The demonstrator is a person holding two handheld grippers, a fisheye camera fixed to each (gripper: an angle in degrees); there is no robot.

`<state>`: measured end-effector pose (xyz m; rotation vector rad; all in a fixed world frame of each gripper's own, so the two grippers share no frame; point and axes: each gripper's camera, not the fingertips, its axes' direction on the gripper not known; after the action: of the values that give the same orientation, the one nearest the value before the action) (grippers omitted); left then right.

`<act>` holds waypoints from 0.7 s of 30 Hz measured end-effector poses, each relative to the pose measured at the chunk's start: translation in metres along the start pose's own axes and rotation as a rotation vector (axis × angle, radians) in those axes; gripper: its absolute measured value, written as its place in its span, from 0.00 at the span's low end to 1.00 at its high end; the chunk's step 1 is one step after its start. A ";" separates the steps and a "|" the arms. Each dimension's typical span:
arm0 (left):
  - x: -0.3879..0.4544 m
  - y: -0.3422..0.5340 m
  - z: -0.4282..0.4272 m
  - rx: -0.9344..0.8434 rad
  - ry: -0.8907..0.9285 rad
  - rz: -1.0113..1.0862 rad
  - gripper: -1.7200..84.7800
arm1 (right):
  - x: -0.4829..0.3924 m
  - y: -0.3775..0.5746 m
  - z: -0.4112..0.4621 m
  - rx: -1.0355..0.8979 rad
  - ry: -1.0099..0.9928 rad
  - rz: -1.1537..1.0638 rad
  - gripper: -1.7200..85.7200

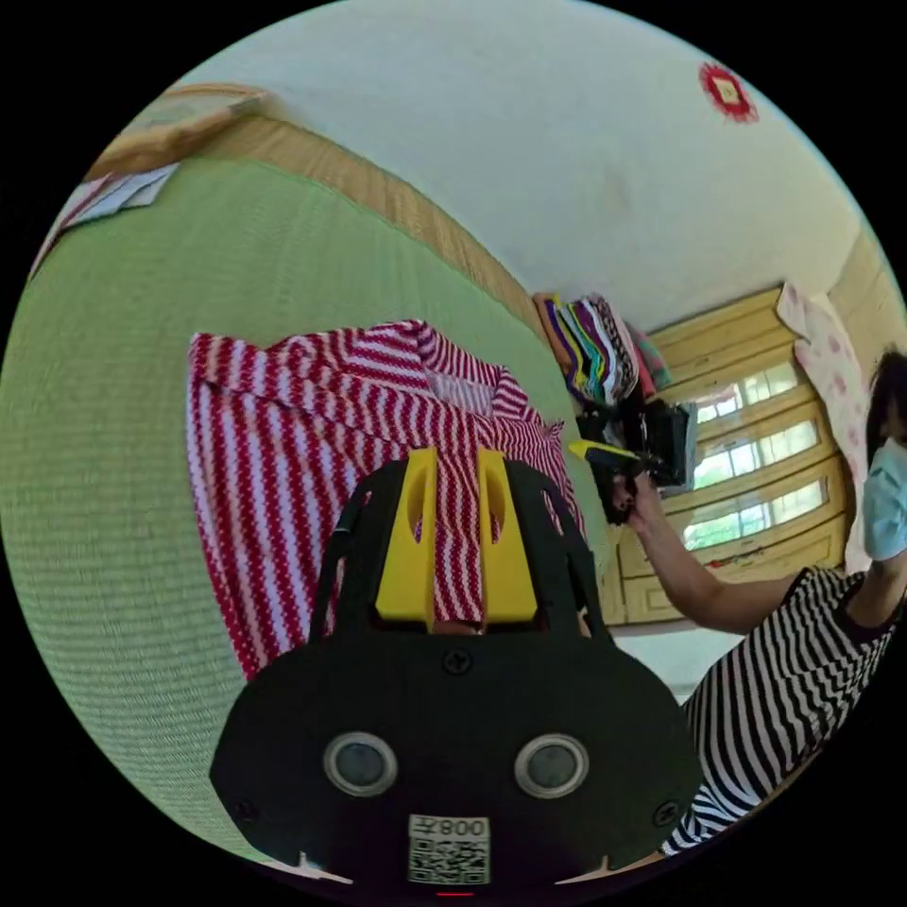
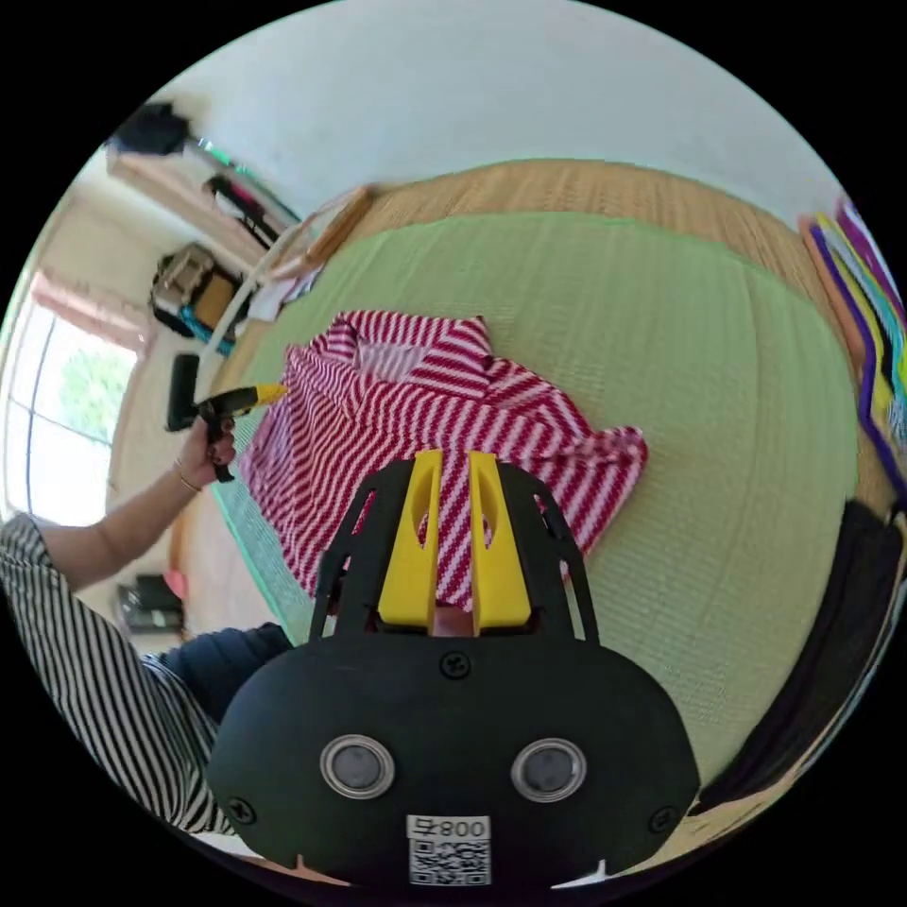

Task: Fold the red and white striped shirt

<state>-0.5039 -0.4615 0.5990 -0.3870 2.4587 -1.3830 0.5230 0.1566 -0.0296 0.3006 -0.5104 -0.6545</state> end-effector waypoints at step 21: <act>0.030 -0.006 0.218 -0.276 -0.525 0.451 0.03 | -0.176 -0.011 0.125 -0.104 0.448 -0.544 0.04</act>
<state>-0.4481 -0.6459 0.4921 -0.1976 2.1139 -0.6591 0.3312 0.2482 0.0077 0.4790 0.0465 -1.1014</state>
